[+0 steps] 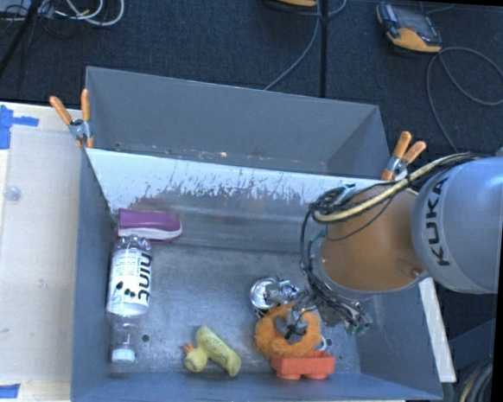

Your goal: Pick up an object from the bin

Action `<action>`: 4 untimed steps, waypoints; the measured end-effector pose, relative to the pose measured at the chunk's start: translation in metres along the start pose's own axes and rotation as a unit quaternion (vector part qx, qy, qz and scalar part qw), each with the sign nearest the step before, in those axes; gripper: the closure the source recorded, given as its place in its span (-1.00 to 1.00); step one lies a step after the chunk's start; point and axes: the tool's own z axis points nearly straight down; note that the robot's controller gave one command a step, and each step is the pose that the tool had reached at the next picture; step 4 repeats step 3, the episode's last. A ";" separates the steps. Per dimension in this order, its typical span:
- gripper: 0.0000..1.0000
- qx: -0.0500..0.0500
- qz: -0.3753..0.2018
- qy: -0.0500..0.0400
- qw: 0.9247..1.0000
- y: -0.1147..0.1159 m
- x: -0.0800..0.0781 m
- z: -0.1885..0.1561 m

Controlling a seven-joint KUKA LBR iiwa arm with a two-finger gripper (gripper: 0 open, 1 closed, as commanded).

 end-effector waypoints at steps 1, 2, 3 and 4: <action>1.00 0.000 0.002 -0.007 1.000 -0.007 -0.013 -0.088; 1.00 0.000 0.002 -0.007 1.000 -0.007 -0.013 -0.088; 1.00 0.000 0.018 -0.008 1.000 -0.020 -0.010 -0.201; 1.00 0.000 0.018 -0.008 1.000 -0.020 -0.010 -0.201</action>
Offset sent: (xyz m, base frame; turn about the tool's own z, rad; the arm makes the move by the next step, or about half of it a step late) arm 0.0000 0.0000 0.0000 0.0000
